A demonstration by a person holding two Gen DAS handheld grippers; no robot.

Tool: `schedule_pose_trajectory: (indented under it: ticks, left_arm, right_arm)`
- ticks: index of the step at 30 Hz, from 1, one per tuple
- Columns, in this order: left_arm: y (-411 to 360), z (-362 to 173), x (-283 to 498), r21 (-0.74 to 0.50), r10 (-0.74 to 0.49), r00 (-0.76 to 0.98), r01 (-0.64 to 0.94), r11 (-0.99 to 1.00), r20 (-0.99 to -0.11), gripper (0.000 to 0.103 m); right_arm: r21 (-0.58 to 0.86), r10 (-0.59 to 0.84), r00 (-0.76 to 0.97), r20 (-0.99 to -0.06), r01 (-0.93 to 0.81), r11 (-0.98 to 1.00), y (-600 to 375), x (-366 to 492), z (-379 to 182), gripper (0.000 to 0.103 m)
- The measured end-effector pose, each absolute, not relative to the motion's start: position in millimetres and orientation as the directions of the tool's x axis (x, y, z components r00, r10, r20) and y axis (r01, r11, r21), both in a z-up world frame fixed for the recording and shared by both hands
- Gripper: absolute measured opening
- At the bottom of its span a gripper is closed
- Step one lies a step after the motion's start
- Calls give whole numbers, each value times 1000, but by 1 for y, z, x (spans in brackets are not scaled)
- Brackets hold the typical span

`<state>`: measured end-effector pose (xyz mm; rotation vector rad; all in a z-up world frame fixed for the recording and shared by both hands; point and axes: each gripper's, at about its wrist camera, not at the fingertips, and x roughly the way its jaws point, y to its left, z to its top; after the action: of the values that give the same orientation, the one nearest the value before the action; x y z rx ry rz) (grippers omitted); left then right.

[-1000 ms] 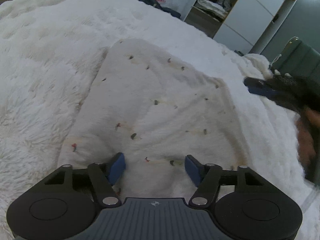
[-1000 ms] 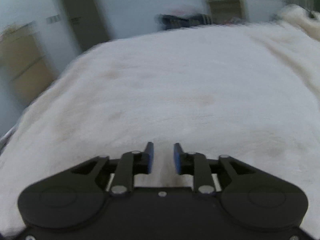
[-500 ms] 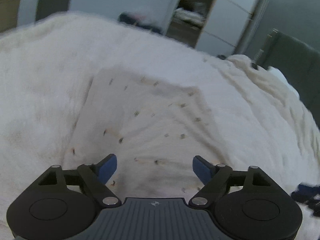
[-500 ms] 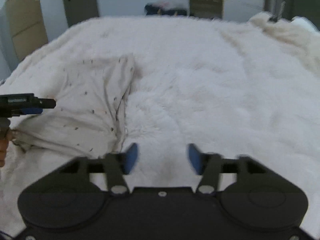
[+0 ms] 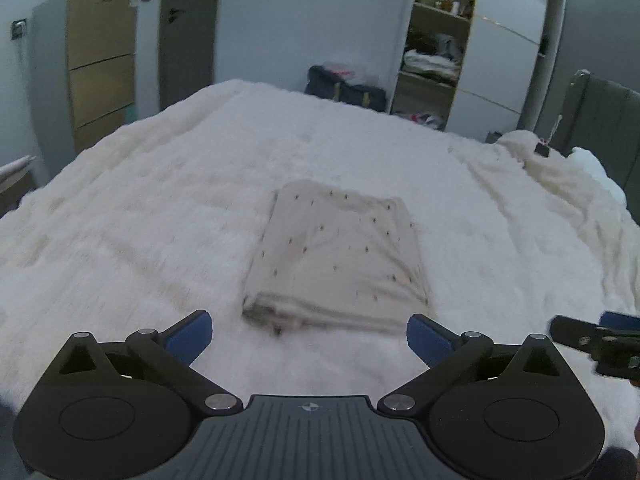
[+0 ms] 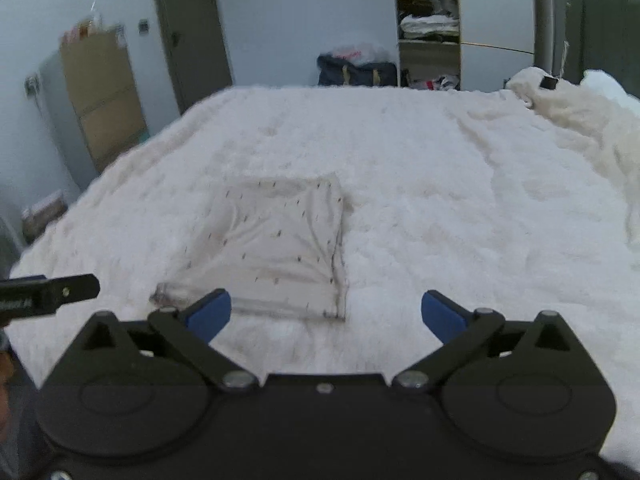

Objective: Fold clothes

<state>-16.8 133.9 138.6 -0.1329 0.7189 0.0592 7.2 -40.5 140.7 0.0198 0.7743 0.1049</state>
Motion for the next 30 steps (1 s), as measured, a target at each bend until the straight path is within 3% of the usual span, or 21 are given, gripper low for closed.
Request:
schedule_pose_trajectory:
  ticks: [7,11,30]
  left_arm:
    - [104,133,-39,-37,21,707,-67,997,-707,103]
    - [95,132,-43,2,56,708,-78,997,-704,103]
    - [86,132,-44,76,130,699,-108,991,-704,103]
  right_arm:
    - [-31,26,722,-691,-66,997,-30,-23,148,103]
    - [25,36,712,-701,-27,999,-37,-30,136,103]
    - [0,26,710,-704,-37,999,-16,-35,127,103]
